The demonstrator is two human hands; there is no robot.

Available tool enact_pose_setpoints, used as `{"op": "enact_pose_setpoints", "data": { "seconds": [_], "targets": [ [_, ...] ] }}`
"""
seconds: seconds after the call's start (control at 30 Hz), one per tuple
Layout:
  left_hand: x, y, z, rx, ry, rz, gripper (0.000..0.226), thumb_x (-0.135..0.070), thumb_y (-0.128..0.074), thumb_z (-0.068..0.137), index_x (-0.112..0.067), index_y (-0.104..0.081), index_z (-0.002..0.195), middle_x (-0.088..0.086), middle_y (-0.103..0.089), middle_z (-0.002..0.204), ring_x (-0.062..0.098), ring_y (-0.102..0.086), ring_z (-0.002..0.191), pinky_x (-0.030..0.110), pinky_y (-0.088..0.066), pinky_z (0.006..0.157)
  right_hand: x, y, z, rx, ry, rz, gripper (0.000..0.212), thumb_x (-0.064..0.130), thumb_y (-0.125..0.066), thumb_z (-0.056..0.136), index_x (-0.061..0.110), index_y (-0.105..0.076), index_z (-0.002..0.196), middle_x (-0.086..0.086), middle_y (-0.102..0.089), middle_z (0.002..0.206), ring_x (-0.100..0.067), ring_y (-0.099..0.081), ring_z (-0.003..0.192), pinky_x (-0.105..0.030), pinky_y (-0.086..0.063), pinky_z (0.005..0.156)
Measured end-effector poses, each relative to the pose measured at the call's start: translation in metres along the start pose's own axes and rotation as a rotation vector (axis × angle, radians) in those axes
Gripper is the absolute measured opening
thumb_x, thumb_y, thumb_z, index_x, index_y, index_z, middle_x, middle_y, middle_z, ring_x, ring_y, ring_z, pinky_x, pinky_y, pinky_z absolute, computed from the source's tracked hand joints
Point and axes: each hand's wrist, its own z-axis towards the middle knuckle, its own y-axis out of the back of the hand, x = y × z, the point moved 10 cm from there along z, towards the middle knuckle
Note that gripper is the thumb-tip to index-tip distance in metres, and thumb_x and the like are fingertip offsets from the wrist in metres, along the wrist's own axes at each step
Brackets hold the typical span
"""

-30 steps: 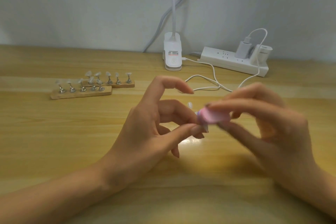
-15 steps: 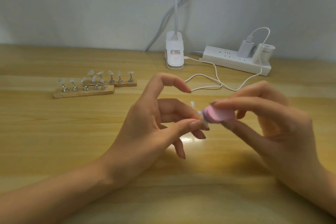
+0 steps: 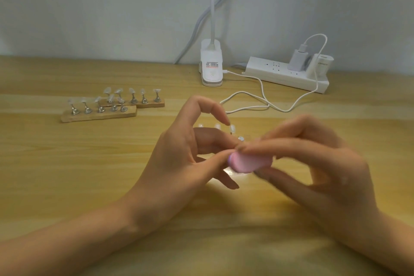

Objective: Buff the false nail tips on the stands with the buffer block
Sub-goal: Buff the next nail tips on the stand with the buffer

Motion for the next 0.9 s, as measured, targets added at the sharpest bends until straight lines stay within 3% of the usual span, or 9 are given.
{"op": "enact_pose_setpoints", "data": {
  "seconds": [0.37,0.73,0.9],
  "targets": [
    [-0.001,-0.006,-0.005,0.029,0.021,-0.037,0.036,-0.007,-0.072,0.085,-0.029,-0.046,0.097,0.011,-0.076,0.083,0.028,-0.075,0.074,0.031,-0.059,0.058,-0.01,0.012,0.0,-0.069,-0.056,0.026,0.025,0.019,-0.071,0.087,0.024,-0.068,0.112,0.002,-0.061,0.097,-0.021,-0.058,0.087,-0.032,-0.047,0.071],
    [0.004,-0.005,-0.003,0.01,0.066,-0.039,0.036,-0.015,-0.078,0.085,-0.023,-0.046,0.098,0.01,-0.077,0.084,0.026,-0.075,0.07,0.029,-0.059,0.062,0.006,-0.002,0.0,0.032,0.033,-0.014,0.023,0.021,-0.069,0.089,0.025,-0.066,0.111,0.006,-0.059,0.097,-0.006,-0.064,0.096,-0.017,-0.048,0.085],
    [0.002,-0.001,-0.004,0.005,0.063,-0.042,0.031,-0.015,-0.072,0.083,-0.027,-0.046,0.094,0.011,-0.077,0.082,0.027,-0.075,0.072,0.032,-0.06,0.064,-0.01,0.011,0.001,-0.056,-0.037,-0.003,0.024,0.018,-0.071,0.087,0.023,-0.068,0.111,-0.005,-0.061,0.098,-0.02,-0.062,0.089,-0.029,-0.049,0.075]
  ]
}}
